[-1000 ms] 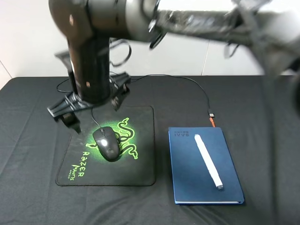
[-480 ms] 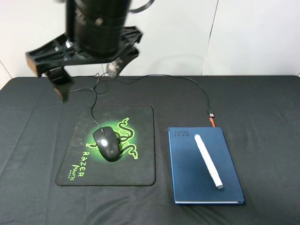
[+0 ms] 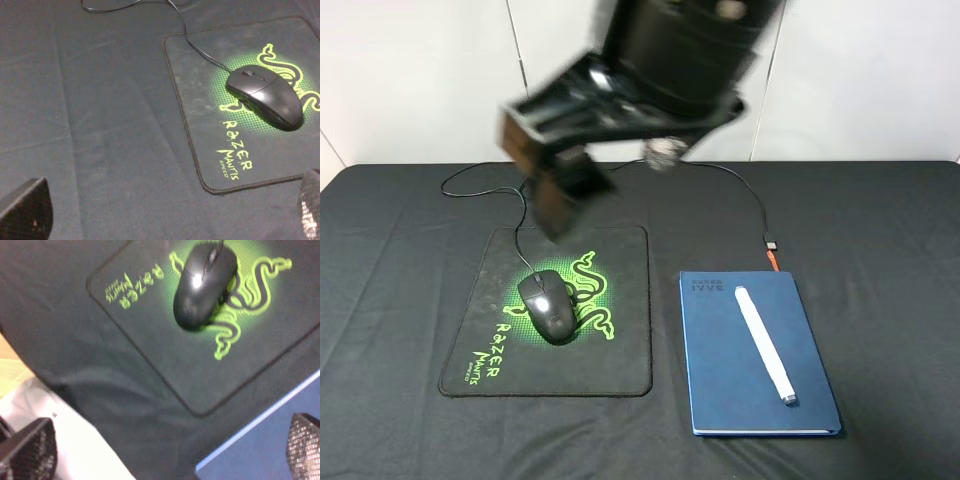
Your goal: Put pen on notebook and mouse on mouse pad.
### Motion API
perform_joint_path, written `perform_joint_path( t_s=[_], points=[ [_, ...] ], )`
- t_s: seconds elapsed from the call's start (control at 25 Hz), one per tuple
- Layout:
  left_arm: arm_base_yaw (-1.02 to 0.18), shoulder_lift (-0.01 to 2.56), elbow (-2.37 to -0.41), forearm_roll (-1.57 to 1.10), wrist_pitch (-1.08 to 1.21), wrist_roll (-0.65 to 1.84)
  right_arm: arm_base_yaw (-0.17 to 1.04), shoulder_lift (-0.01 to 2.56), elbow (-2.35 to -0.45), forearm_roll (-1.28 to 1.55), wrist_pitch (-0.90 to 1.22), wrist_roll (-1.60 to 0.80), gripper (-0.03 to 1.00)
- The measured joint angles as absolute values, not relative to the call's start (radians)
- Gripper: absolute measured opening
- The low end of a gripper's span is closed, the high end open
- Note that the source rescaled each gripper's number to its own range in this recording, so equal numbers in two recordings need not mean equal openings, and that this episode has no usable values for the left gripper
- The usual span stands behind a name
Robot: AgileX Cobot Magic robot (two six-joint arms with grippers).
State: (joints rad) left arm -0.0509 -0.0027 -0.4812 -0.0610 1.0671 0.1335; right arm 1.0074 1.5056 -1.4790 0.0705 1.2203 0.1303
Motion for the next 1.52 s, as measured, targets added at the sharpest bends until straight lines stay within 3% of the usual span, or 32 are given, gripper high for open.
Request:
perform_joint_path(
  t_s=[0.48, 1.08, 1.24, 1.52],
  points=[
    [-0.051, -0.003, -0.481, -0.061, 1.067, 0.134, 1.007, 1.182, -1.140, 0.066, 1.220, 0.129, 1.00],
    [-0.051, -0.003, -0.481, -0.061, 1.067, 0.134, 1.001, 0.706, -0.856, 0.000, 1.218, 0.120, 1.00],
    [-0.051, -0.003, -0.481, -0.061, 1.067, 0.134, 0.892, 0.582, -0.785, 0.000, 1.163, 0.119, 1.00],
    [-0.051, -0.003, -0.481, -0.061, 1.067, 0.134, 0.548, 0.357, -0.635, 0.000, 1.053, 0.119, 1.00]
  ],
)
